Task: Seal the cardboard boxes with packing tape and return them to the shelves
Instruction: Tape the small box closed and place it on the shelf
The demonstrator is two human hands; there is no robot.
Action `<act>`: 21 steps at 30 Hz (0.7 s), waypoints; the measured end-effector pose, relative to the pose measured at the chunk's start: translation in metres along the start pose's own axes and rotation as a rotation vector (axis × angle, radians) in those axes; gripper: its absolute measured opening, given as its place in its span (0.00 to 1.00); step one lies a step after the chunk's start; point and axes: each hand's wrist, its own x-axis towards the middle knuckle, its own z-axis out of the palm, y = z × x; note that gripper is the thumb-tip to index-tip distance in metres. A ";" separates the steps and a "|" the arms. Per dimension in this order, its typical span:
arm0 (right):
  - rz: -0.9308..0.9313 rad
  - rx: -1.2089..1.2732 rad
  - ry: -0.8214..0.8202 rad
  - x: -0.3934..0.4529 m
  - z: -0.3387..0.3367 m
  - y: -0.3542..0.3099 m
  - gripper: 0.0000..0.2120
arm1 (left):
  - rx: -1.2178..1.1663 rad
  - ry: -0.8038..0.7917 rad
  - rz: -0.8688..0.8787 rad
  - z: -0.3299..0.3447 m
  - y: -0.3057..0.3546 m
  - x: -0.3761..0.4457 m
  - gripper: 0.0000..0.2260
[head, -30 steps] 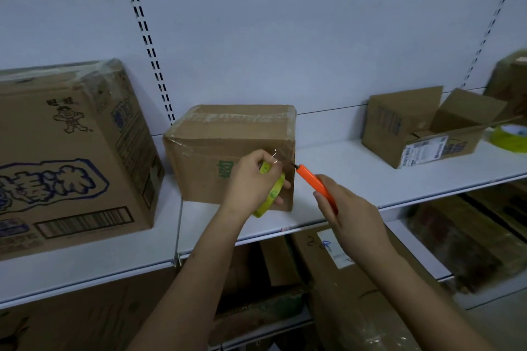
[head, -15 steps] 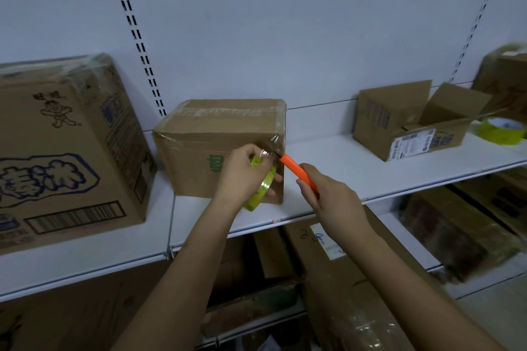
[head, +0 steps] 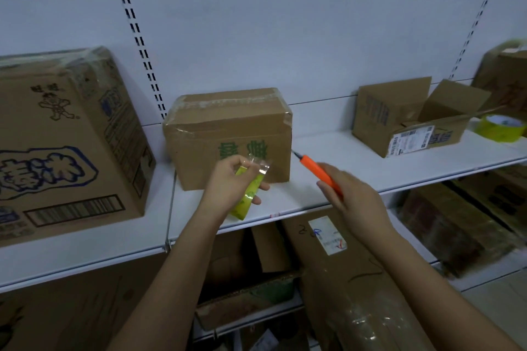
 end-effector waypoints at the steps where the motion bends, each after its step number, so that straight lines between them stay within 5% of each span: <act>1: 0.010 -0.031 0.050 0.007 0.000 0.002 0.25 | -0.001 0.003 0.015 0.000 0.000 0.000 0.06; 4: 0.154 -0.173 0.077 0.038 0.010 0.026 0.25 | -0.010 0.059 0.031 -0.004 0.003 -0.001 0.06; 10: 0.177 -0.626 -0.239 0.069 0.052 0.053 0.20 | -0.031 0.125 0.022 -0.014 -0.005 -0.007 0.05; 16: -0.003 0.358 0.278 0.112 0.025 -0.013 0.18 | -0.036 0.155 0.024 -0.025 -0.009 -0.007 0.05; 21: -0.005 0.710 0.293 0.131 0.040 -0.033 0.15 | -0.073 0.152 0.057 -0.034 -0.010 -0.007 0.07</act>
